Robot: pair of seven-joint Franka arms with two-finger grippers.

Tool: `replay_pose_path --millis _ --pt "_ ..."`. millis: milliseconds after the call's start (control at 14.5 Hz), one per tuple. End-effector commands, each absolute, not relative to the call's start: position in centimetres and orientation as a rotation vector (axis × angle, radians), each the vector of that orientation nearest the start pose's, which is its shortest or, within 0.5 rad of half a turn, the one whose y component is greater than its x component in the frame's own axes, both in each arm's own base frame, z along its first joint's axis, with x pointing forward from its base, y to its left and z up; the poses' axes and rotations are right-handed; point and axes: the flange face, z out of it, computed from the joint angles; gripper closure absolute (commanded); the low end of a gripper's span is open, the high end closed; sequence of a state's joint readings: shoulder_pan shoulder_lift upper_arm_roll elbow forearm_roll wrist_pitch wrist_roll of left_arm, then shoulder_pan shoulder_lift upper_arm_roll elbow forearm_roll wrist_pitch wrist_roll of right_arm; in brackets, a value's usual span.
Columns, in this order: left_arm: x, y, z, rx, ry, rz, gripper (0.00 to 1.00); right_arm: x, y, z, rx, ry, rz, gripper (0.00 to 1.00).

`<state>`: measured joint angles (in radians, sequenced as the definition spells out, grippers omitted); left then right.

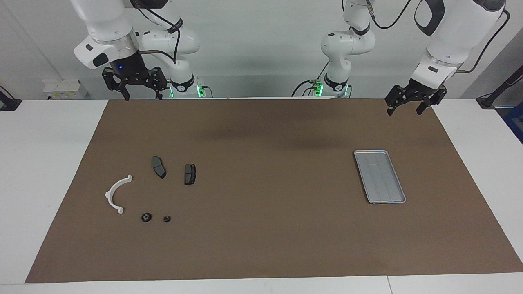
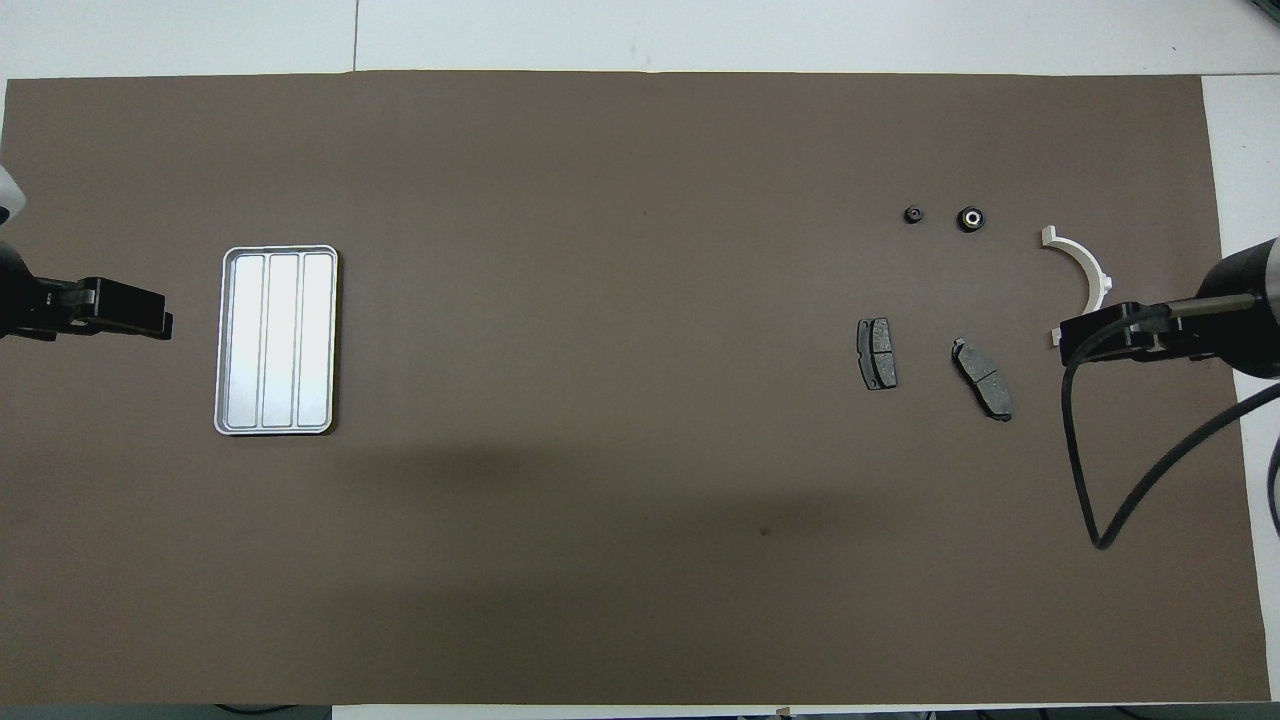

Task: Pick bearing gear from pile to tray
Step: 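Reach the right gripper toward the small dark round parts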

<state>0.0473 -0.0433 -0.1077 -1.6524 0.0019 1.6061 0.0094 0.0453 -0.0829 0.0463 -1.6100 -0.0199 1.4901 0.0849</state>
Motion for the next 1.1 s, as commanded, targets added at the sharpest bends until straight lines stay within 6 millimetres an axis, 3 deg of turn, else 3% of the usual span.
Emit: replay_pose_path --millis 0,344,620,826,1033 --pt "53.5 -3.4 61.7 -3.142 0.110 0.001 0.00 51.7 4.9 64.4 -3.153 0.025 0.035 0.00" --pt "53.5 -3.4 61.7 -3.142 0.110 -0.002 0.00 50.7 3.8 66.4 -3.145 0.034 -0.017 0.00" --pt "53.5 -3.4 61.7 -3.142 0.110 0.001 0.00 50.1 4.3 66.2 -3.149 0.015 -0.020 0.00" --pt "53.5 -3.4 61.7 -3.142 0.110 0.001 0.00 51.4 4.4 60.8 -3.141 0.034 -0.101 0.00" --pt "53.5 -3.5 61.7 -3.142 0.112 0.001 0.00 56.5 5.2 51.9 -3.126 0.245 -0.072 0.00"
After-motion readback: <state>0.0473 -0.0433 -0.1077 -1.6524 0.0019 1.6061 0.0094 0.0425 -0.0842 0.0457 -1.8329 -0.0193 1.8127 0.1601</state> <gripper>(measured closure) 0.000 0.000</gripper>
